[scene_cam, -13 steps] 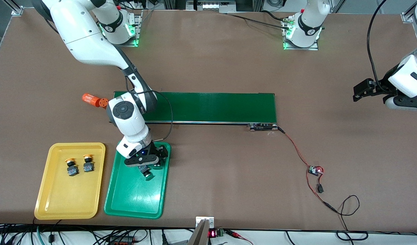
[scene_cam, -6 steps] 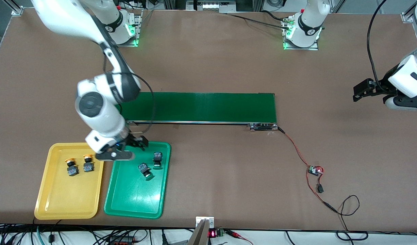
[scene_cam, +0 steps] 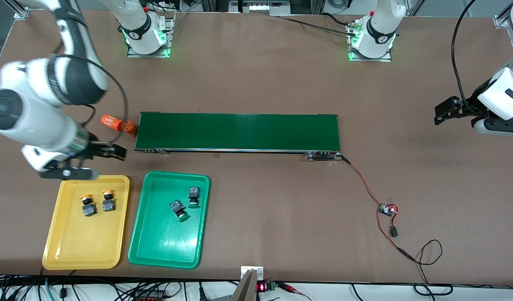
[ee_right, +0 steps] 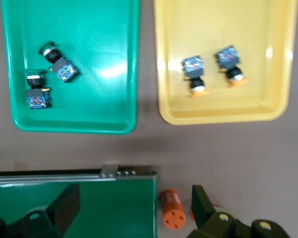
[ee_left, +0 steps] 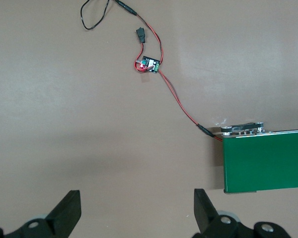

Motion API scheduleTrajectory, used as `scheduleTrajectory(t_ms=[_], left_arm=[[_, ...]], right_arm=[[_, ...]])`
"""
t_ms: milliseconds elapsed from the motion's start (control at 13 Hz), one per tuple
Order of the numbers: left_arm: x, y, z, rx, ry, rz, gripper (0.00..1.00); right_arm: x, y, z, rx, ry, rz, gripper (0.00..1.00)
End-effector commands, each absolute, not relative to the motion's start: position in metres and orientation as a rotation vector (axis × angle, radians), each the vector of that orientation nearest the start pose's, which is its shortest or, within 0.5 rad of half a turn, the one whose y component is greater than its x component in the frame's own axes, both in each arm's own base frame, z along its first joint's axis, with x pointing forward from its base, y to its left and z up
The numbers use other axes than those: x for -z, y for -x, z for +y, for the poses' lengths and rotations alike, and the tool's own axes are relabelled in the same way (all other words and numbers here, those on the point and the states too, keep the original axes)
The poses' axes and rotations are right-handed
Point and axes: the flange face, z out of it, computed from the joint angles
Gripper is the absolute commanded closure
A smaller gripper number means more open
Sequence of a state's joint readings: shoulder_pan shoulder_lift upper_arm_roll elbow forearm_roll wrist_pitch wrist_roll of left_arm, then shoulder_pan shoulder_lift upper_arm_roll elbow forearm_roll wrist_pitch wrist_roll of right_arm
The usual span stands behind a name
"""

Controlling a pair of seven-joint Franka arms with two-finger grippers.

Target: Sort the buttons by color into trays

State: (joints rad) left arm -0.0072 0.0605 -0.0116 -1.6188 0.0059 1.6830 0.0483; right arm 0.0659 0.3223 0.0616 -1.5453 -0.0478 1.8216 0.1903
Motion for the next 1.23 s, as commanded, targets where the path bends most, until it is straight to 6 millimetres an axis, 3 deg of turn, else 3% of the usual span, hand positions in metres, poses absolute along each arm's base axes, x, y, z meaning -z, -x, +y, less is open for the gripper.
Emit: scheduleTrajectory(t_ms=[0,231,385,693,1156], left_arm=[[-0.582,-0.583,-0.009,0.01,3.137,0.142,0.0],[-0.582,-0.583,-0.009,0.012,3.137,0.142,0.0],[-0.582,-0.583,-0.009,0.01,3.137,0.142,0.0],[-0.582,-0.583,-0.009,0.01,3.137,0.142,0.0],[-0.582,-0.583,-0.009,0.01,3.137,0.142,0.0]], right_arm=[[-0.507,-0.623,0.047,-0.069,3.145,0.097,0.0],[-0.542,-0.602,0.01,-0.089,3.152,0.063,0.0],[-0.553,-0.592,-0.007,-0.113,3.153,0.056,0.0],[-0.547,-0.577,-0.018,-0.153,3.151,0.051,0.0],[-0.551,-0.576,-0.021,-0.207,3.158,0.062,0.0]])
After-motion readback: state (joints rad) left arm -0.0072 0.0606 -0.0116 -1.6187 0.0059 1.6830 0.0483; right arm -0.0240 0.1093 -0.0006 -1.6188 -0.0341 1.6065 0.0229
